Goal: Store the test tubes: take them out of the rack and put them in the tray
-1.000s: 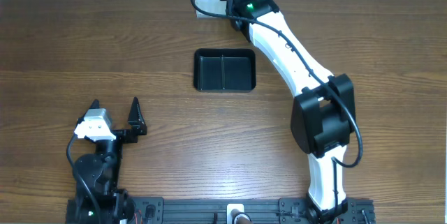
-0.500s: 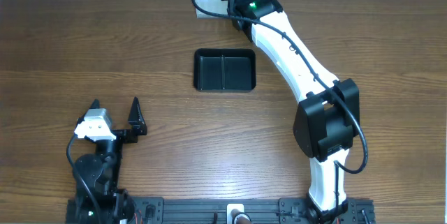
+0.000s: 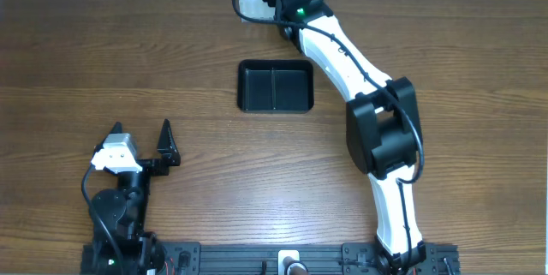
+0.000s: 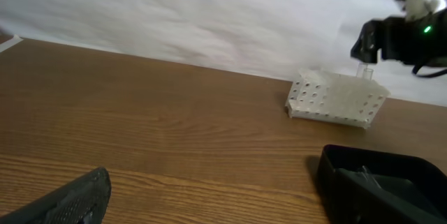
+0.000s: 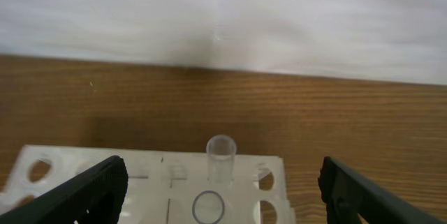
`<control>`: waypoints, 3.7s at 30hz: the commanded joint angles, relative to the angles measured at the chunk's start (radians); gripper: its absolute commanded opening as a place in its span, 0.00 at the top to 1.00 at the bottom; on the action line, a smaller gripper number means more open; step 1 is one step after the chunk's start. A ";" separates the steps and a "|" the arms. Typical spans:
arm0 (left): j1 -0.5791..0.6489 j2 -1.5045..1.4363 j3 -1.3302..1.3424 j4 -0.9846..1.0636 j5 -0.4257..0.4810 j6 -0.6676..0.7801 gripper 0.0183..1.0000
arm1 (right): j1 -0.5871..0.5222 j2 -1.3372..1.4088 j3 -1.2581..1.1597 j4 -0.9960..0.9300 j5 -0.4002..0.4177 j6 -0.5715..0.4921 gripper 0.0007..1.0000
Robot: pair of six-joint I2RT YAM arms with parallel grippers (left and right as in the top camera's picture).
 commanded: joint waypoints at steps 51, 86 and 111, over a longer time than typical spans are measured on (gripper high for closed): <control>-0.004 -0.008 -0.004 -0.005 0.010 0.019 0.00 | 0.010 0.093 0.019 0.007 -0.016 -0.005 0.86; -0.004 -0.008 -0.004 -0.005 0.010 0.019 0.00 | 0.035 -0.135 0.023 -0.073 -0.013 -0.012 0.95; -0.004 -0.008 -0.004 -0.005 0.010 0.019 0.00 | 0.079 -0.262 0.023 -0.676 -0.184 0.269 0.97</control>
